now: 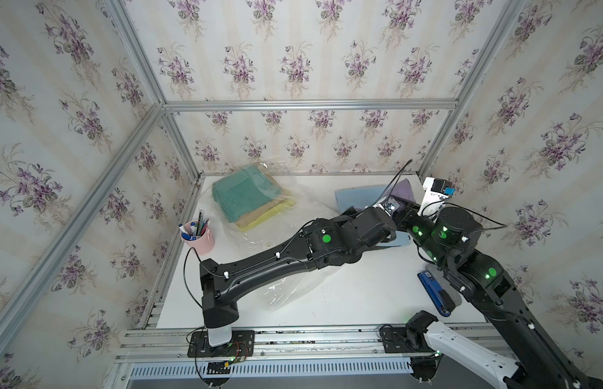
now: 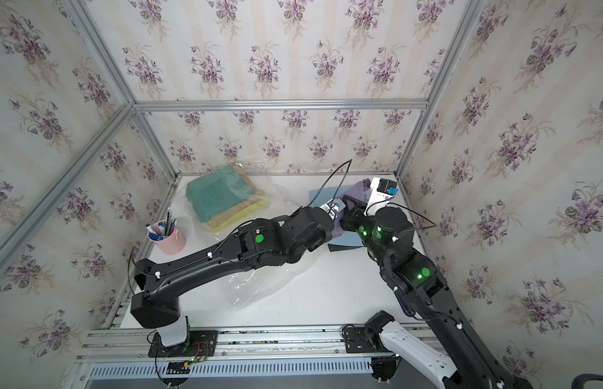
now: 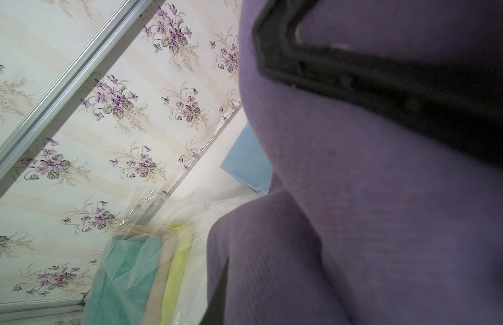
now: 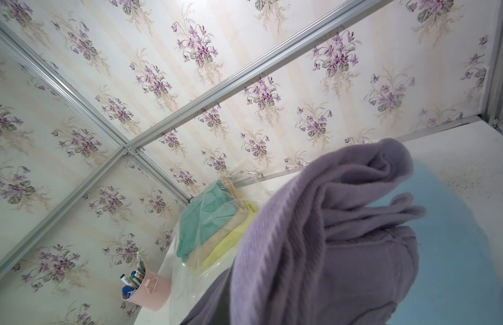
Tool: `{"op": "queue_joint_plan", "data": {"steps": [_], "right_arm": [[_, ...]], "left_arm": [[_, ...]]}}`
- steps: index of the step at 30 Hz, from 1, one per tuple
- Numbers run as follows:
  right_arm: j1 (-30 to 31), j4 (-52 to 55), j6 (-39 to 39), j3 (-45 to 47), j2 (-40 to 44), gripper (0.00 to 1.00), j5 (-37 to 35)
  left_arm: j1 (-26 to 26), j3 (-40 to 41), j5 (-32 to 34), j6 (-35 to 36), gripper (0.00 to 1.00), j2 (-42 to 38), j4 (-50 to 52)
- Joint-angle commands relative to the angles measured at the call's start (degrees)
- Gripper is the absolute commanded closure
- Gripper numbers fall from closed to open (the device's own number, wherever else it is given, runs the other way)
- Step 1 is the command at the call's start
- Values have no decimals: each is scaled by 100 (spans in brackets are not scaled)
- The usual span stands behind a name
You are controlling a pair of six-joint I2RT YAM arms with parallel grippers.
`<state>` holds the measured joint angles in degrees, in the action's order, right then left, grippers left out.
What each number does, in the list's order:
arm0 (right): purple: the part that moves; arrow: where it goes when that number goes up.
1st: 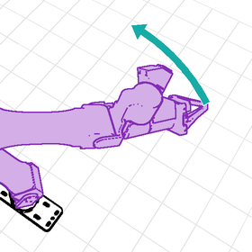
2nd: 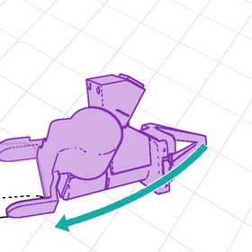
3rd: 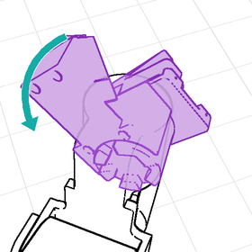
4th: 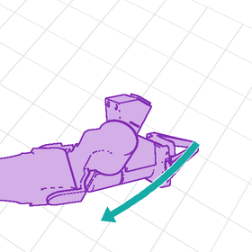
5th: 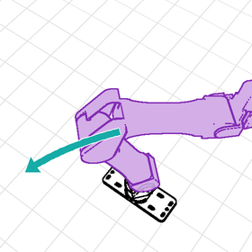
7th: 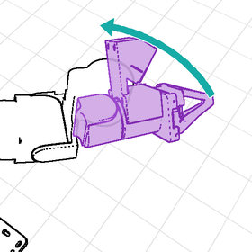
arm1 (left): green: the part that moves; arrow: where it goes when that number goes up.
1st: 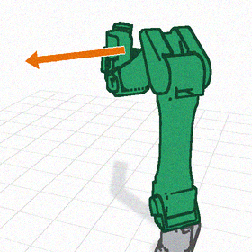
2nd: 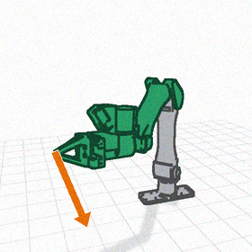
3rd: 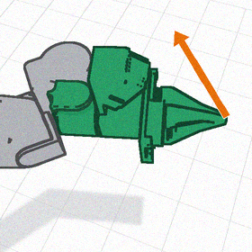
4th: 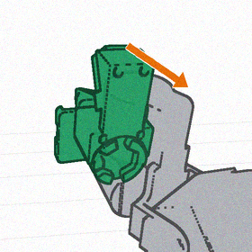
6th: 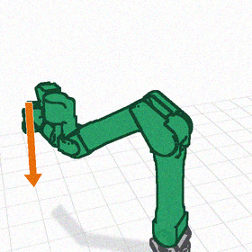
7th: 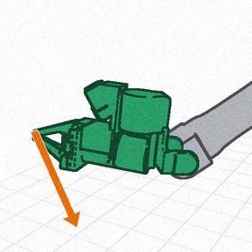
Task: Take the trousers out of the vacuum bag
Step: Place the trousers at the center of the board.
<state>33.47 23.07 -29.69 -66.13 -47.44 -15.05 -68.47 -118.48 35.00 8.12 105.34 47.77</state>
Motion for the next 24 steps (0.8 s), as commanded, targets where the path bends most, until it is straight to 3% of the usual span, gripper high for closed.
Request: {"op": "queue_joint_plan", "data": {"steps": [1, 12, 24], "right_arm": [[-179, -676, 265, -169, -229, 100, 119], [-2466, -1681, -284, -25, -1018, 100, 2816], [-3478, -3236, -853, -3, -2422, 100, 4383]], "left_arm": [[190, -270, -201, 238, 97, 135, -451], [884, -1068, -737, 396, 96, 758, -735], [1563, -2207, -1007, 681, 94, 1923, -1437]]}}
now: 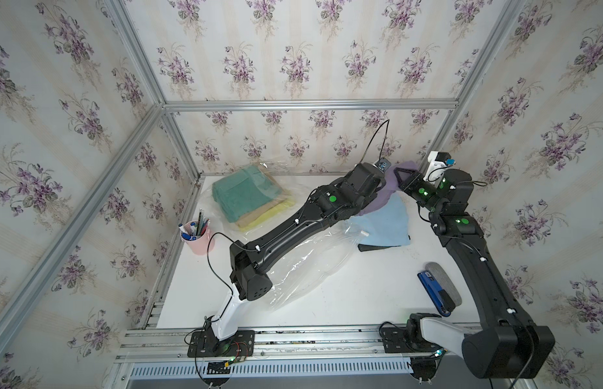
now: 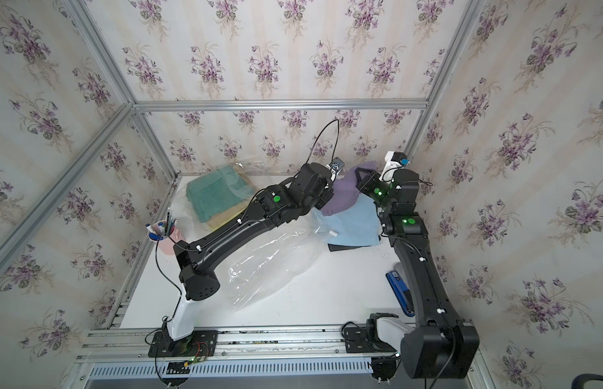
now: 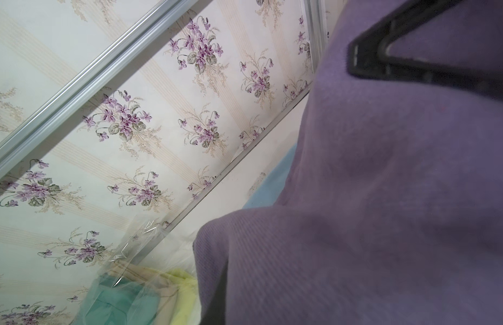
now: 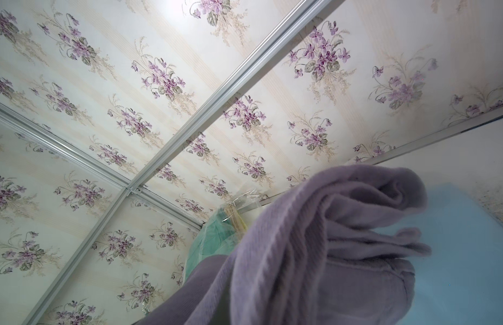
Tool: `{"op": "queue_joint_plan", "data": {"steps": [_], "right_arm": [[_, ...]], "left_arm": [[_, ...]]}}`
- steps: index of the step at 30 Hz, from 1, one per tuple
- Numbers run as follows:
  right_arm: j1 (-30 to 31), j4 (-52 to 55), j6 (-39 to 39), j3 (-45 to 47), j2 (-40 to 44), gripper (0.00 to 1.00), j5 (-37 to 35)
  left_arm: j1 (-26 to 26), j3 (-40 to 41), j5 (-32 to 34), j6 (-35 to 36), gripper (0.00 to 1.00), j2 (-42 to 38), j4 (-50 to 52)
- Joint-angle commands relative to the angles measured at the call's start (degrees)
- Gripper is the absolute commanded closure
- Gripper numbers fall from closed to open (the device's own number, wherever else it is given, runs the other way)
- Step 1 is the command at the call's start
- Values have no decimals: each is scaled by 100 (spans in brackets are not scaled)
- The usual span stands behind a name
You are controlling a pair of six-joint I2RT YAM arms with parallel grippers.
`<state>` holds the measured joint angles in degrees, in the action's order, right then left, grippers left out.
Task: Take the trousers out of the vacuum bag
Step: Place the trousers at the center of the board.
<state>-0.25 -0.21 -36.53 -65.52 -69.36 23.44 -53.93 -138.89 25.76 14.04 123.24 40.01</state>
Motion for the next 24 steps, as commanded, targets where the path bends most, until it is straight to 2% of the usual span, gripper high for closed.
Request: {"op": "queue_joint_plan", "data": {"steps": [1, 9, 21, 24], "right_arm": [[-143, -1004, -198, -90, -342, 100, 589], [-317, -1893, -489, -436, -1249, 100, 934], [-526, -3005, -795, -817, -2289, 100, 1210], [-597, -3198, -869, -793, -2486, 100, 1296]], "left_arm": [[158, -225, -112, 81, 94, 202, -714], [479, -571, -166, -15, 91, 726, -1386], [804, -901, -226, -119, 95, 1374, -2213], [874, -973, -243, -326, 96, 1567, -2305]]}}
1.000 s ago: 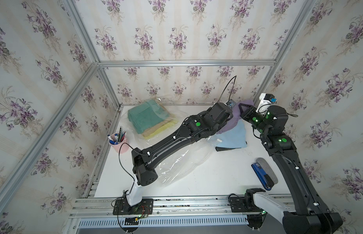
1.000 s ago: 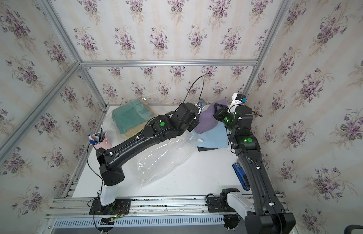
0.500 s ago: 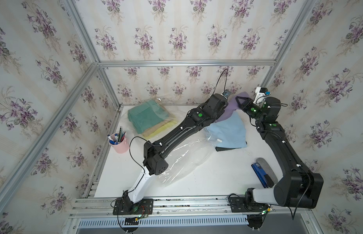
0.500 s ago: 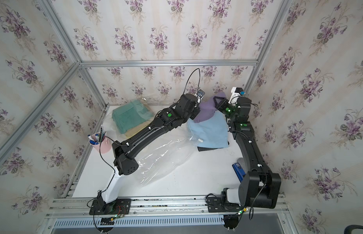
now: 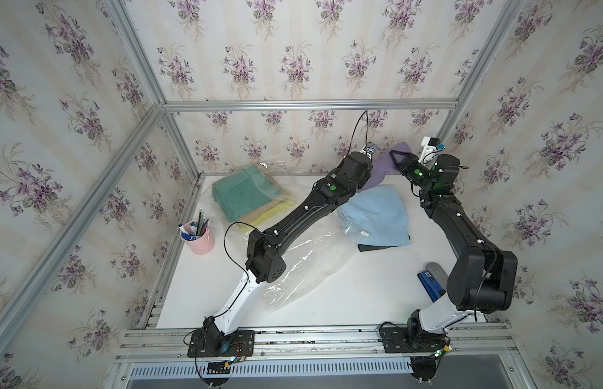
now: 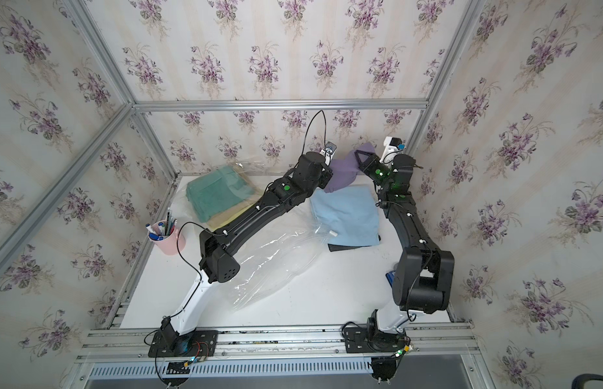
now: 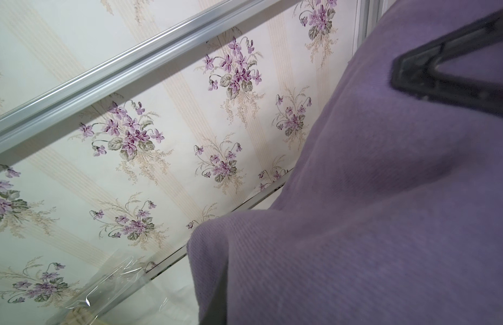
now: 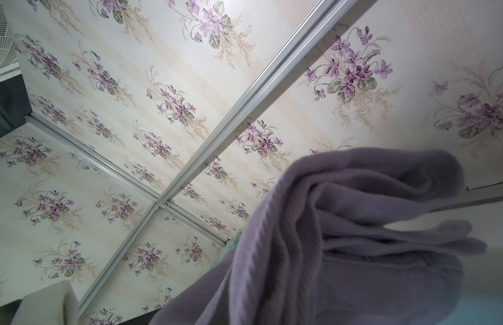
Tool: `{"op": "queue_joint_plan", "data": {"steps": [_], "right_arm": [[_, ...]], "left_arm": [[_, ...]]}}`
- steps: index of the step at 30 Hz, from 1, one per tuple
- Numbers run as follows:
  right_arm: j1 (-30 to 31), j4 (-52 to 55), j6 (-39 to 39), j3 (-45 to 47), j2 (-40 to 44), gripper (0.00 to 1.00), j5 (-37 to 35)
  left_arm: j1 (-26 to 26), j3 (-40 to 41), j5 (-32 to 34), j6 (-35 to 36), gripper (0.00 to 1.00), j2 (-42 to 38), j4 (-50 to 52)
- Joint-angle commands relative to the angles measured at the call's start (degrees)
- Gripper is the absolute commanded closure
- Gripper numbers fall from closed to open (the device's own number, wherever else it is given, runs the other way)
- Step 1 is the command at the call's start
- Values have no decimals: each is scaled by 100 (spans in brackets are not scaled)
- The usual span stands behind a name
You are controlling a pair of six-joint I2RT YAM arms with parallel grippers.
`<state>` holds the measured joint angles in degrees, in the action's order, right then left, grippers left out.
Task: Take the trousers out of the vacuum bag
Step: Place the trousers at the center of the board.
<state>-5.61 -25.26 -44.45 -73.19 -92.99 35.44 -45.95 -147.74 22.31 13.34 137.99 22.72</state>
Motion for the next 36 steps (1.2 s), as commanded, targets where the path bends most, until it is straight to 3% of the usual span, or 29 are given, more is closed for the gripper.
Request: {"op": "queue_joint_plan", "data": {"steps": [1, 15, 36], "right_arm": [[-82, -754, -86, 15, -160, 100, 119], [-611, -1394, -110, 1614, 112, 100, 382], [-1183, -174, 601, 3154, 901, 100, 307]], "left_arm": [[95, -86, 84, -323, 96, 141, -571], [74, 301, -228, -938, 97, 131, 33], [-561, 3421, -505, -1653, 87, -949, -621]]}}
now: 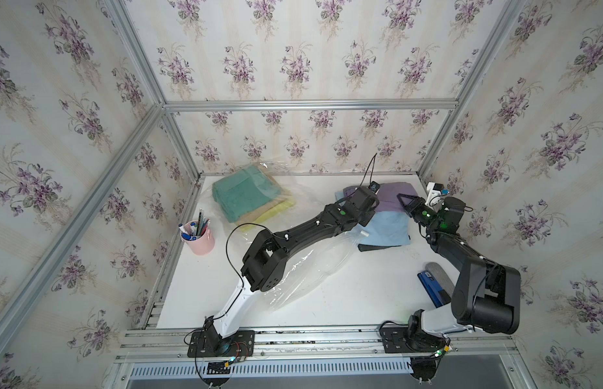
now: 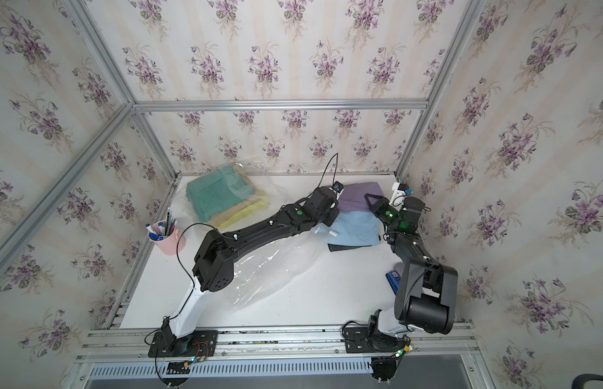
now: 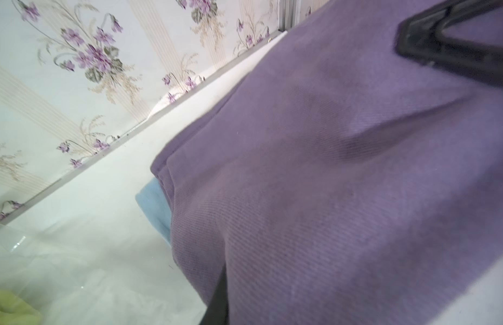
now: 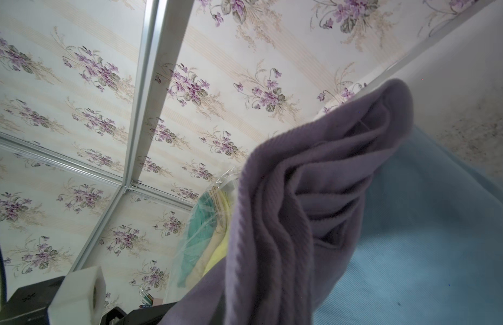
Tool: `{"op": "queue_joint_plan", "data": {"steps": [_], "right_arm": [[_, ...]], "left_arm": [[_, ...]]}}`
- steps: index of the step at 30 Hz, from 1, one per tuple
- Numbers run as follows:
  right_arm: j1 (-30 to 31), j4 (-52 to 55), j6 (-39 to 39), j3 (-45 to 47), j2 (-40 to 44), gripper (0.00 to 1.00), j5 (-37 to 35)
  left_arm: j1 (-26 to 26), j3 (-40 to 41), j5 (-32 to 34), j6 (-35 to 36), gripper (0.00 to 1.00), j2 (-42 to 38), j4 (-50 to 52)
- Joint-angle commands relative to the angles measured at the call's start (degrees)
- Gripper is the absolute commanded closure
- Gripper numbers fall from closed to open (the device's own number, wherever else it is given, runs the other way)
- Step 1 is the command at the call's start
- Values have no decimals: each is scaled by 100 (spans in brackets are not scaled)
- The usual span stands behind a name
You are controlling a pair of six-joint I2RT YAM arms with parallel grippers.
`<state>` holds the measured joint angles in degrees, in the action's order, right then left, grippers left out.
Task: Take the trousers out of the vacuum bag
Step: Place the trousers at the center of the board.
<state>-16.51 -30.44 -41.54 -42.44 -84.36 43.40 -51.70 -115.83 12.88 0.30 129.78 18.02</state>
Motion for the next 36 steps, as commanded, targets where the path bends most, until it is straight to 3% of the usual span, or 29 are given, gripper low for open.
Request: {"op": "queue_joint_plan", "data": {"steps": [1, 7, 10, 22, 25, 29, 36], "right_arm": [[-114, 484, 326, 113, 50, 100, -565], [-183, 1111, 414, 442, 194, 100, -993], [-211, 1374, 485, 554, 287, 94, -1304], [-318, 2409, 697, 454, 429, 48, -2354], [-326, 2633, 773, 436, 620, 38, -2790], [-335, 2821, 925, 299, 844, 32, -2825], [-323, 2574, 1344, 125, 1176, 30, -1915]], "left_arm": [[-26, 353, 436, -395, 86, -149, -190], [-232, 780, 460, -520, 74, -163, -290], [-274, 990, 384, -641, 67, -218, -311], [-481, 2753, -9, -1073, 0, -1318, -670], [-481, 3106, -124, -1123, 0, -1752, -631], [-473, 3149, -374, -1143, 0, -2144, -411], [-329, 2525, -1216, -1482, 0, -2138, -29]]}}
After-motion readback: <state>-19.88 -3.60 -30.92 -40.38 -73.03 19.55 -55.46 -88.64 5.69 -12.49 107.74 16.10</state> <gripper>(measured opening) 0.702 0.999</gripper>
